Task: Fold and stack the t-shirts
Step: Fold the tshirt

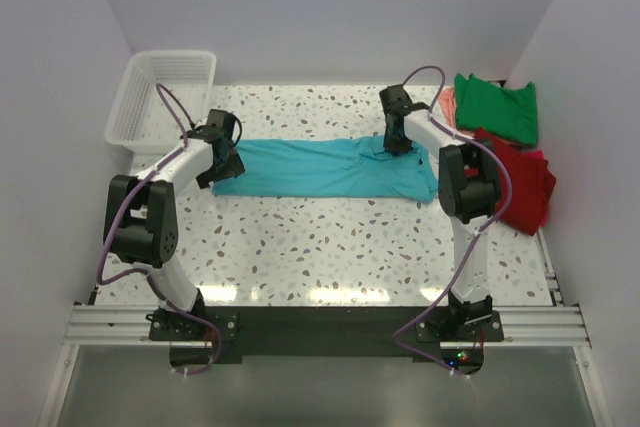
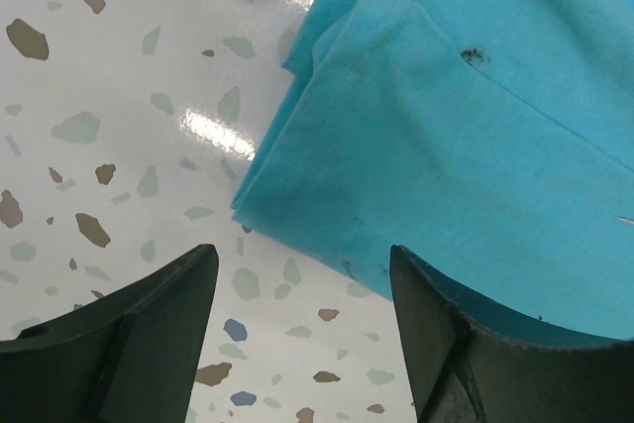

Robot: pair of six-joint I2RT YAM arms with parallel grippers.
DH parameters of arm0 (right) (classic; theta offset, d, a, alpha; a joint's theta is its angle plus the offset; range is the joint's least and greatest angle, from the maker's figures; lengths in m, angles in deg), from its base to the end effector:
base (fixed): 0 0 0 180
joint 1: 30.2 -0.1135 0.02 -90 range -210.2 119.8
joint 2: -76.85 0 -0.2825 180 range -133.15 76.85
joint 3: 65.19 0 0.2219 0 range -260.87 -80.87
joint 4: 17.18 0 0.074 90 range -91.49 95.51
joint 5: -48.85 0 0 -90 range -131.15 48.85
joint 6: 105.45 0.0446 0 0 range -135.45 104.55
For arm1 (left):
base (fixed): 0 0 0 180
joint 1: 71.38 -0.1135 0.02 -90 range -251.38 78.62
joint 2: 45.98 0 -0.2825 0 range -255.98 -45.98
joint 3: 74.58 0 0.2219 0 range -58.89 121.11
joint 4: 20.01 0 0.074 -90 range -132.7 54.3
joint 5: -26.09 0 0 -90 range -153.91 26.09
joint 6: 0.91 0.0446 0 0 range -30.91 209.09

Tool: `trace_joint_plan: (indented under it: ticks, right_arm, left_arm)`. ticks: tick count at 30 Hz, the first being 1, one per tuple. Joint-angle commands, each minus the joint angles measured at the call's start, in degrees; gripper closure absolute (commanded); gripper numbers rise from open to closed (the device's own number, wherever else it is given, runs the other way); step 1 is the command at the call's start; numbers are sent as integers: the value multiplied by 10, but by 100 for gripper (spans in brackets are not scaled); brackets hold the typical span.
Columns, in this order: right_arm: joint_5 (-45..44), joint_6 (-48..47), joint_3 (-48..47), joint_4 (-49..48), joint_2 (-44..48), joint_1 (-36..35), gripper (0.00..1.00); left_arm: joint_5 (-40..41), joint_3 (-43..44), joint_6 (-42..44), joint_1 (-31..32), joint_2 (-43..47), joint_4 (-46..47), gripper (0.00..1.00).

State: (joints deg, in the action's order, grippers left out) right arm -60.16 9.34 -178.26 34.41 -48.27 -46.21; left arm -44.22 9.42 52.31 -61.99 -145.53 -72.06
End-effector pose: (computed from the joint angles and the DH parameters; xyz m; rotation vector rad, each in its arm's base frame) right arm 0.4376 0.1105 0.1942 0.2997 2.5767 -0.1952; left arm 0.3229 -0.0382 0.2254 -0.7139 2.5461 0.2167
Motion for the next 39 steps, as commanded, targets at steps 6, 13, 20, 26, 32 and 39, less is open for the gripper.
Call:
trace_joint_plan:
  ticks: [6, 13, 20, 26, 32, 39]
  right_arm:
    - [-3, -5, -65, -40, -33, 4, 67]
    - [3, -1, -75, -71, -29, 5, 67]
    - [21, -2, -78, -122, -31, 6, 68]
    - [35, -6, -65, -174, -14, 7, 72]
    - [30, -19, -41, -181, 39, 8, 72]
    - [62, -30, 3, -109, 119, 7, 69]
  left_arm:
    - [1, 21, 13, -4, 2, 6, 25]
    - [-4, 23, 14, -4, -2, 7, 25]
    - [-7, 24, 16, -4, -4, 8, 25]
    - [-11, 22, 18, -4, -4, 9, 25]
    - [-16, 21, 19, -4, -6, 13, 25]
    - [-22, 18, 20, -4, -13, 22, 25]
